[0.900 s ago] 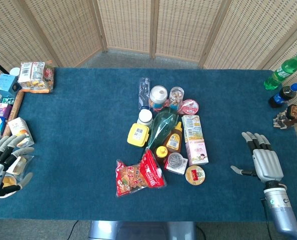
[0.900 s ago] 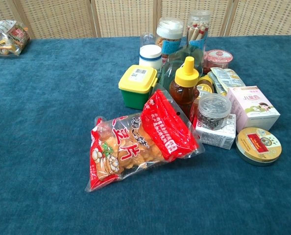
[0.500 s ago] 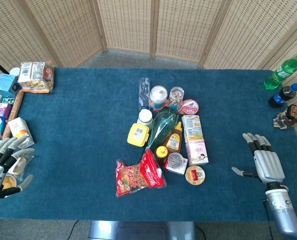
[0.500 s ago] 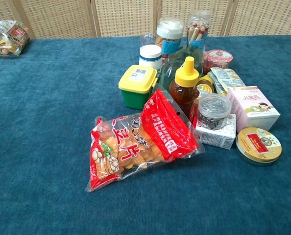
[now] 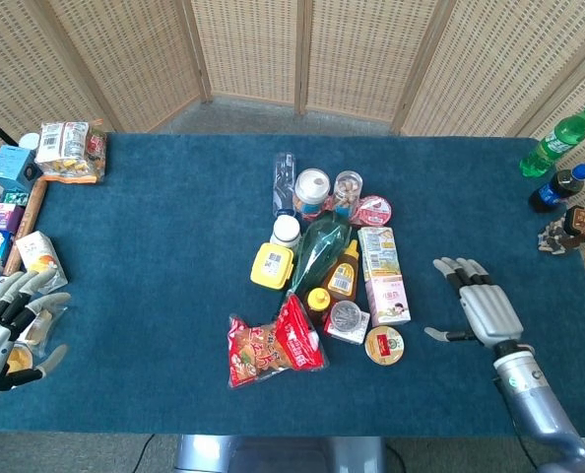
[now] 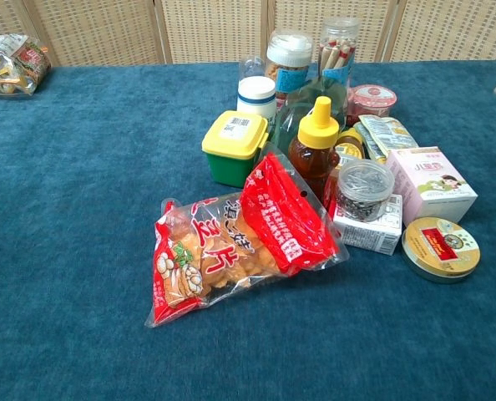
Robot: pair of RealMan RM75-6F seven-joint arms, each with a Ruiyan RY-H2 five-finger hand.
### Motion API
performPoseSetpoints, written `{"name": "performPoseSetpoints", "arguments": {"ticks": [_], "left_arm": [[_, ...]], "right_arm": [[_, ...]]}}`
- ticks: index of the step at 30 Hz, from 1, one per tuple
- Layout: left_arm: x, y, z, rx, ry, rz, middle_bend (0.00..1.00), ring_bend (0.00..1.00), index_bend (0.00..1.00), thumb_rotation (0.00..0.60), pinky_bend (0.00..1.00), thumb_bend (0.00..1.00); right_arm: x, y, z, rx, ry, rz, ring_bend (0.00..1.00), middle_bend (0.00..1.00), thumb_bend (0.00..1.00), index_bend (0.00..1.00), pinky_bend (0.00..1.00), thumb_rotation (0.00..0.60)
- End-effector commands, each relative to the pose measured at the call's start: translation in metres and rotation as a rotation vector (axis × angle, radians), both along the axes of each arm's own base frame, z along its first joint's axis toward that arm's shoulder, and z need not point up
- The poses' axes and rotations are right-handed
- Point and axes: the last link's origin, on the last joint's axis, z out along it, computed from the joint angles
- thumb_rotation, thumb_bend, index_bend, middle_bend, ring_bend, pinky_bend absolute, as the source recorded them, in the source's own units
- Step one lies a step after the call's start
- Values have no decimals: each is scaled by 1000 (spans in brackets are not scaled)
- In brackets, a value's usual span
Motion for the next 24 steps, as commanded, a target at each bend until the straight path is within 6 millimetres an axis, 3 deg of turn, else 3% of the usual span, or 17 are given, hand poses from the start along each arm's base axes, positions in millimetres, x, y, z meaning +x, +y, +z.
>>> {"name": "performPoseSetpoints", "arguments": {"ticks": [1, 14, 24], "left_arm": [[-2, -1, 1, 2, 0, 8, 79, 0, 227, 600, 0, 368], [-9, -4, 2, 6, -5, 24, 74, 0, 222, 600, 0, 368], [-12, -8, 4, 15, -10, 33, 72, 0, 217, 600, 0, 367]], "right_arm": [[8, -8, -6, 29, 18, 17, 0, 0, 0, 0, 0, 450], [39, -33, -37, 151, 93, 92, 0, 0, 1, 0, 0, 452], [47, -43, -53, 211, 145, 98, 0, 0, 3, 0, 0, 452]]}}
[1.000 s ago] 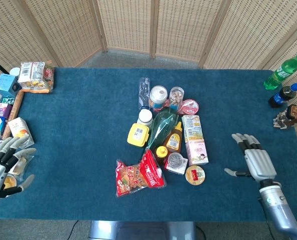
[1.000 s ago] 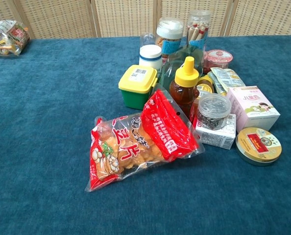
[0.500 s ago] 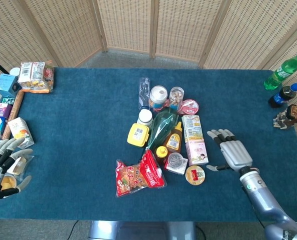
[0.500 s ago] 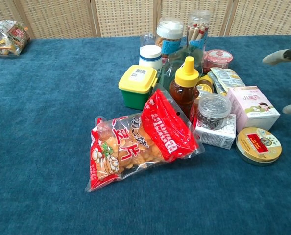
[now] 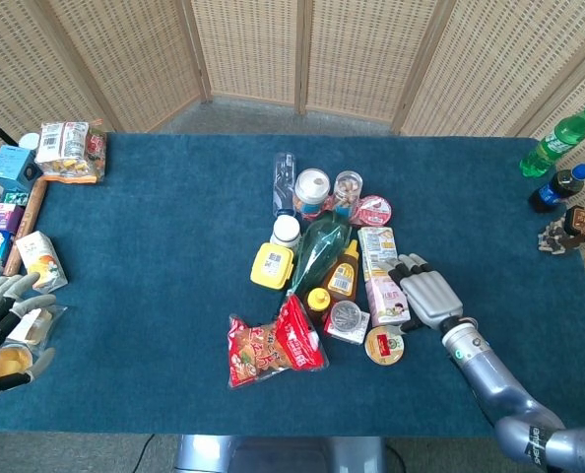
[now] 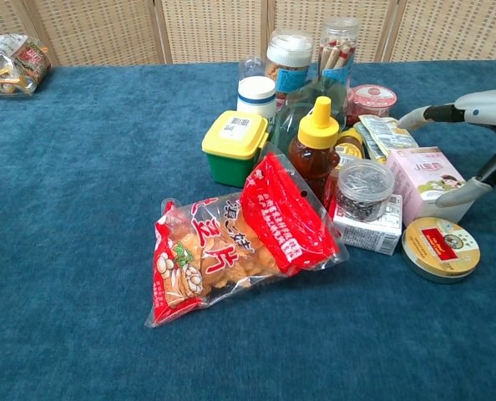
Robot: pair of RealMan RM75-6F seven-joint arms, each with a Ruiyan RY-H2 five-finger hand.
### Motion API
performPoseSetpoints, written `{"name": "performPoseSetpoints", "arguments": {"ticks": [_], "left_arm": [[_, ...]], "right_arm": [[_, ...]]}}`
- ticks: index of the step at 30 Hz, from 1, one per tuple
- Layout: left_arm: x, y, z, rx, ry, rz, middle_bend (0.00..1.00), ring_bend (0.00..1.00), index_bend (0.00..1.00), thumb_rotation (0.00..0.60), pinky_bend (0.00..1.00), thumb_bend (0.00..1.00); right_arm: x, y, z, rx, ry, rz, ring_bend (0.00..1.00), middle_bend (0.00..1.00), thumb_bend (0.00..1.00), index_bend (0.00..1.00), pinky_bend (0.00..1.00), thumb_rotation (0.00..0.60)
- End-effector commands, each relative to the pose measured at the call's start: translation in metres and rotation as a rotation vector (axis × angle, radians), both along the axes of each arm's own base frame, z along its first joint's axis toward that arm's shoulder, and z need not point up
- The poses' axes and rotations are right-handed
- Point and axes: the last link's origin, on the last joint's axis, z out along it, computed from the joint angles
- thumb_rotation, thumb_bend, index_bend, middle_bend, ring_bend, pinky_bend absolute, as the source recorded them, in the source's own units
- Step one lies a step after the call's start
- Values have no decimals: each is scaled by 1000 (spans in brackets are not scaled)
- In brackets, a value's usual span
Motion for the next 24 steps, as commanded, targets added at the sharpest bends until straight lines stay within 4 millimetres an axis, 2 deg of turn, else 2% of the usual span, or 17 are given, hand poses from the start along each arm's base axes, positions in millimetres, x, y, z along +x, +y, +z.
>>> {"name": "performPoseSetpoints", "arguments": {"ticks": [1, 15, 17, 18, 20, 22, 23, 24], "left_arm": [[0, -1, 0, 1, -1, 0, 72, 0, 217, 600, 0, 368], [1, -2, 1, 1, -1, 1, 72, 0, 216, 600, 0, 367], [1, -3, 2, 3, 0, 3, 71, 0, 216, 600, 0, 367], [0, -3, 2, 4, -1, 5, 70, 0, 216, 600, 0, 367], [0, -3, 2, 6, -2, 7, 71, 0, 215, 600, 0, 367], [0, -3, 2, 6, -5, 7, 71, 0, 214, 600, 0, 368], [0, -4, 2, 5, -6, 7, 71, 0, 214, 600, 0, 369], [-1, -4, 2, 4, -6, 7, 71, 0, 214, 600, 0, 368]], "right_arm": [[-1, -2, -4, 16, 20, -4, 0, 0, 4, 0, 0, 451], [-10, -11, -14, 37, 64, -46, 0, 0, 11, 0, 0, 459], [-9, -11, -16, 30, 50, -50, 0, 1, 10, 0, 0, 515], [-9, -12, -16, 26, 48, -48, 0, 19, 11, 0, 0, 543], [-10, -12, -15, 23, 55, -54, 9, 163, 7, 25, 0, 597], [-11, -14, -17, 22, 52, -61, 52, 297, 2, 108, 0, 600], [-12, -14, -17, 17, 51, -65, 105, 359, 1, 178, 0, 600], [-12, -14, -17, 13, 48, -66, 135, 392, 1, 208, 0, 600]]}}
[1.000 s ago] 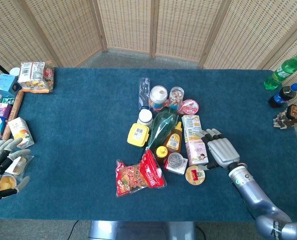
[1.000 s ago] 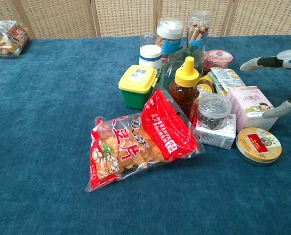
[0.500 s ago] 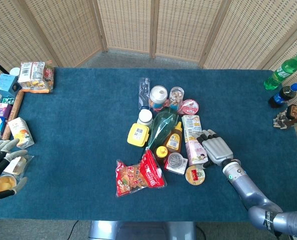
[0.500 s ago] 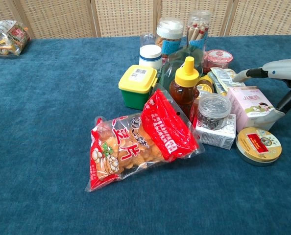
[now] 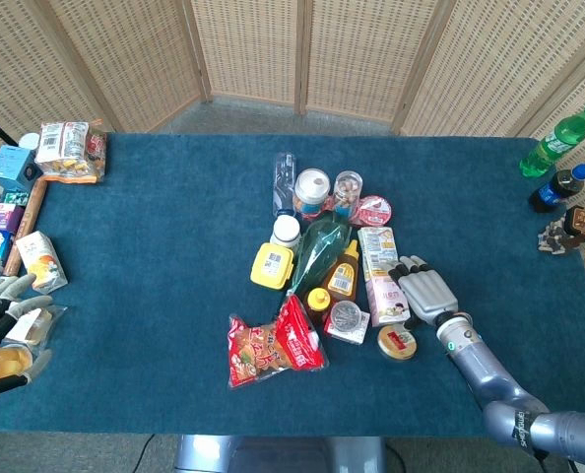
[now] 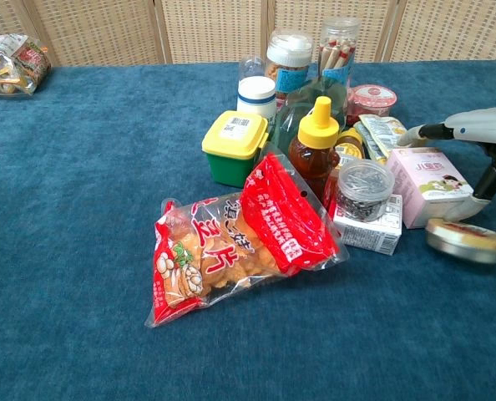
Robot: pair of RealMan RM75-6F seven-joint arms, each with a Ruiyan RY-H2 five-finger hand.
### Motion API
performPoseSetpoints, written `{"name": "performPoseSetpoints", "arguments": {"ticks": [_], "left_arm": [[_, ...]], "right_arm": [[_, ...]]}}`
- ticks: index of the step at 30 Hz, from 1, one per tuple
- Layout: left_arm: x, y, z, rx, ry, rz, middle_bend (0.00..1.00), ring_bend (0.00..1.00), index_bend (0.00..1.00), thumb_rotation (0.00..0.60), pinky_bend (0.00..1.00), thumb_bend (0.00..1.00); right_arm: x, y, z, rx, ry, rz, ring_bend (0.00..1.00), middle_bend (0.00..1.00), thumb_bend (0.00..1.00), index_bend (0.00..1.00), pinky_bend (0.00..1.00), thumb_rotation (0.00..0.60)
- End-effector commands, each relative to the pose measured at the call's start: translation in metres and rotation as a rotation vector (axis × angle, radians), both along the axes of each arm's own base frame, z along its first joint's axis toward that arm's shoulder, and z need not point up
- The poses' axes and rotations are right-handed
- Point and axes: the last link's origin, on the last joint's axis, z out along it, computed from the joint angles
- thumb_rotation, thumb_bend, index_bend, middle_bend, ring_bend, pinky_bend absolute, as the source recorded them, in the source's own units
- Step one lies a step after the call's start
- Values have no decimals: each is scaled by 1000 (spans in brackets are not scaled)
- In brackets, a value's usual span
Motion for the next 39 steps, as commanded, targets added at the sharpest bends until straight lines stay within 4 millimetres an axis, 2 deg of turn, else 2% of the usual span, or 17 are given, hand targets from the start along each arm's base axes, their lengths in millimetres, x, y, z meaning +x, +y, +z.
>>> {"name": "performPoseSetpoints", "arguments": {"ticks": [1, 5, 10, 21, 39], "left_arm": [[0, 0, 0, -2, 0, 1, 71, 0, 213, 600, 0, 367], [0, 1, 0, -4, -8, 1, 71, 0, 213, 600, 0, 369], [1, 3, -2, -13, -8, -5, 70, 0, 210, 600, 0, 367], [2, 6, -5, -24, -8, -10, 69, 0, 201, 600, 0, 368], [3, 1, -11, -50, -16, -15, 69, 0, 201, 600, 0, 367]], "right_arm": [[-1, 0, -1, -12, -11, -5, 180, 442, 0, 248, 0, 600], [-3, 1, 3, -31, -19, -2, 361, 608, 0, 348, 64, 600], [-5, 4, 11, -49, -33, -9, 412, 662, 0, 392, 102, 600], [-1, 8, 50, -157, -80, -4, 418, 671, 0, 393, 124, 600], [29, 14, 124, -370, -279, 85, 417, 667, 0, 384, 124, 600]]}}
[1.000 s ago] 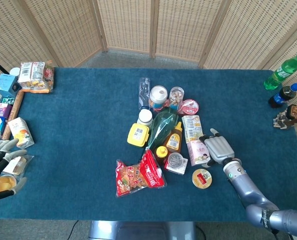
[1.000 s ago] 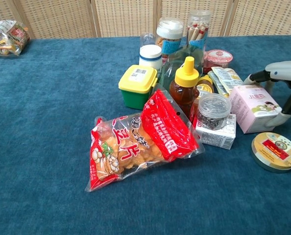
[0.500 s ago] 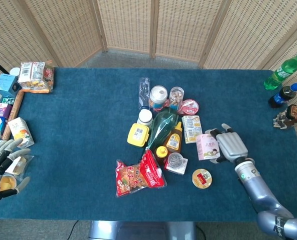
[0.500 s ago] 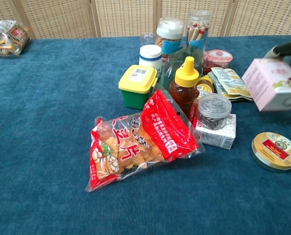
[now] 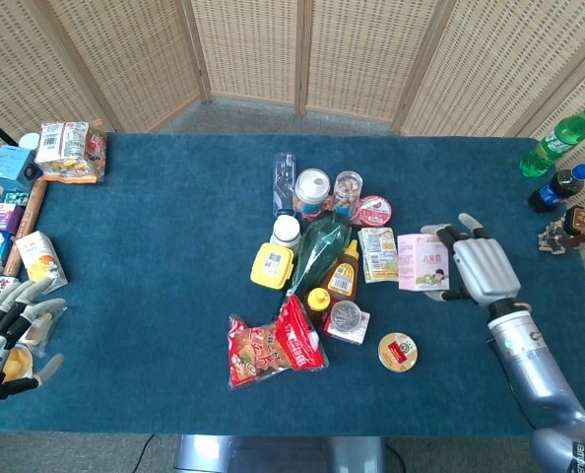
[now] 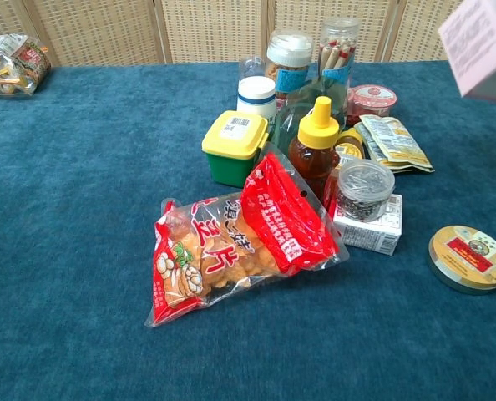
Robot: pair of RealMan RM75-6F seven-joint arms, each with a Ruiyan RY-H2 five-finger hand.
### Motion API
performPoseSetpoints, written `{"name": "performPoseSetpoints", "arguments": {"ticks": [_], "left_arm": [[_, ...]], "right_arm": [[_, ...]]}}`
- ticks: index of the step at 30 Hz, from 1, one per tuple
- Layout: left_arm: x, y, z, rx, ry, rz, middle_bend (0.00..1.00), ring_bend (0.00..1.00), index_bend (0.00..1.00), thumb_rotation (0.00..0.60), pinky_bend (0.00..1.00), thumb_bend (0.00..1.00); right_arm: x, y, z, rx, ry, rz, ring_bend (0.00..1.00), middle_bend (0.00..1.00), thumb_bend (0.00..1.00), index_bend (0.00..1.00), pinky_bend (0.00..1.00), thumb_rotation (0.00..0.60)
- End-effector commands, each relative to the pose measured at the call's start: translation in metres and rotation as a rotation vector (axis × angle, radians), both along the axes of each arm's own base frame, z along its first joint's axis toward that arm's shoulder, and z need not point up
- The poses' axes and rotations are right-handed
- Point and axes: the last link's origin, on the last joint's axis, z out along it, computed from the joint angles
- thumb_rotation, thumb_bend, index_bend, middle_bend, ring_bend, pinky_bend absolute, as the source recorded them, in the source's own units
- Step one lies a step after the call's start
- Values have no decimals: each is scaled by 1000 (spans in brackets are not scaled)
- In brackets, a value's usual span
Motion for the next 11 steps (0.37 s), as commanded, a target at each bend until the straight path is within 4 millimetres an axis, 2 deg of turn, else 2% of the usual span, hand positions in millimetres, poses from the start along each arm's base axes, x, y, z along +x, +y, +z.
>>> {"name": "performPoseSetpoints", "arguments": {"ticks": [1, 11], "left_arm": [[0, 0, 0, -1, -2, -2, 68, 0, 201, 600, 0, 367], [-2, 2, -1, -6, -4, -4, 69, 0, 201, 600, 0, 368]], "right_arm": [[5, 3, 10, -35, -23, 20, 417, 667, 0, 385, 125, 600], [13, 10, 20, -71, -31, 45, 418, 667, 0, 384, 124, 600]]}}
